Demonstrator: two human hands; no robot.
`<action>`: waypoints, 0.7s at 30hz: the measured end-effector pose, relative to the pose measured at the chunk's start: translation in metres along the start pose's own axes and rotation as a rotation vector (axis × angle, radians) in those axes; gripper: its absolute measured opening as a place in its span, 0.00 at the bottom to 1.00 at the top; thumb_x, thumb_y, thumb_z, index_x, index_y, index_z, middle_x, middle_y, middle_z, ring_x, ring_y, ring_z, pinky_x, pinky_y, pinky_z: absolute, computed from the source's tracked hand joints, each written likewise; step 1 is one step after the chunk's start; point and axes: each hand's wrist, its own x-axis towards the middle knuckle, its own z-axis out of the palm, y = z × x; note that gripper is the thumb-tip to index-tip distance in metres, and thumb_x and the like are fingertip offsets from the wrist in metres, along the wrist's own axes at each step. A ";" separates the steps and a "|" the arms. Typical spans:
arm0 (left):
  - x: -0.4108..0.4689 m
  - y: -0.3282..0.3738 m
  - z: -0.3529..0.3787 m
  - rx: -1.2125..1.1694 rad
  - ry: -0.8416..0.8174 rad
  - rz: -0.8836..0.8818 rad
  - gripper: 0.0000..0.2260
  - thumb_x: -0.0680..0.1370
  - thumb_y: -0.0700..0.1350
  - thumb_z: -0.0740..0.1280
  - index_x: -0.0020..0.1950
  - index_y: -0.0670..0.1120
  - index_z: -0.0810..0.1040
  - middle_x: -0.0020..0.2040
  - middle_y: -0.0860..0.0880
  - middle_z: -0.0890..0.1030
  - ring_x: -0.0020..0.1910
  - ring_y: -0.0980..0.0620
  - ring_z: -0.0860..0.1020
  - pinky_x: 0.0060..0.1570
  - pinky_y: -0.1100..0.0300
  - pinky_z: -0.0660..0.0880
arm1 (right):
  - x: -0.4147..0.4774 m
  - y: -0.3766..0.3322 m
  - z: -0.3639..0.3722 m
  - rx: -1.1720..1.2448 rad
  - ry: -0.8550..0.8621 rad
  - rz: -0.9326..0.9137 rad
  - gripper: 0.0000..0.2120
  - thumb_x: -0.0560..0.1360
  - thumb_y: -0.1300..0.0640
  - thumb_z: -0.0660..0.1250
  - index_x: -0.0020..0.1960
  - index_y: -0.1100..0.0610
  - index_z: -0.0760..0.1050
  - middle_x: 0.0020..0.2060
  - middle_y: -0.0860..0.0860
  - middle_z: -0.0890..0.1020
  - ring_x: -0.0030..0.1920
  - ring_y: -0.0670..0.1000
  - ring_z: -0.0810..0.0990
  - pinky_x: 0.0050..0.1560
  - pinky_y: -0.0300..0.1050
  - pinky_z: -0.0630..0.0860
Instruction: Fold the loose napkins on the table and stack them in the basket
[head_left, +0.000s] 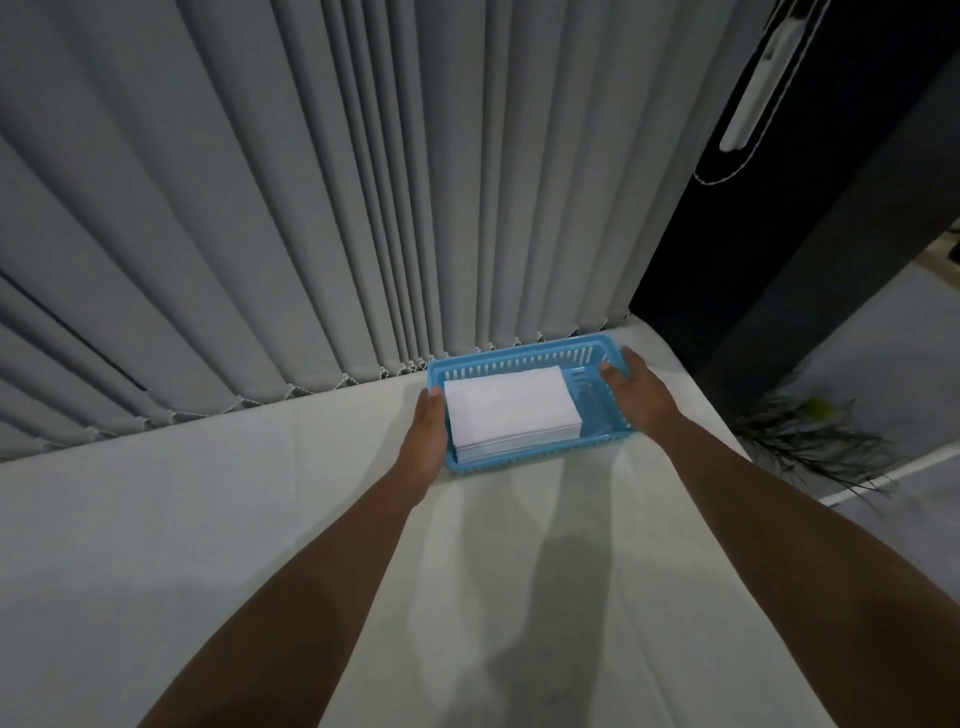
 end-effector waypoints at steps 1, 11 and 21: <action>0.004 0.001 0.004 -0.001 0.007 -0.009 0.30 0.74 0.69 0.46 0.66 0.55 0.71 0.62 0.50 0.78 0.61 0.50 0.77 0.68 0.45 0.69 | 0.006 0.002 -0.001 -0.009 -0.009 -0.007 0.28 0.80 0.42 0.55 0.76 0.52 0.57 0.65 0.57 0.75 0.60 0.59 0.77 0.58 0.50 0.73; 0.024 -0.005 0.014 -0.032 0.029 0.007 0.25 0.79 0.64 0.46 0.64 0.54 0.72 0.60 0.49 0.79 0.59 0.51 0.78 0.64 0.49 0.72 | 0.035 0.012 0.008 -0.061 0.026 -0.042 0.26 0.81 0.43 0.54 0.75 0.53 0.57 0.68 0.57 0.72 0.64 0.60 0.74 0.59 0.51 0.70; -0.001 0.001 -0.012 0.522 0.177 0.001 0.24 0.82 0.54 0.46 0.77 0.47 0.56 0.77 0.44 0.60 0.75 0.43 0.61 0.72 0.42 0.59 | 0.003 0.003 0.015 -0.542 0.050 -0.176 0.28 0.80 0.48 0.43 0.78 0.58 0.53 0.78 0.55 0.51 0.76 0.58 0.55 0.74 0.54 0.54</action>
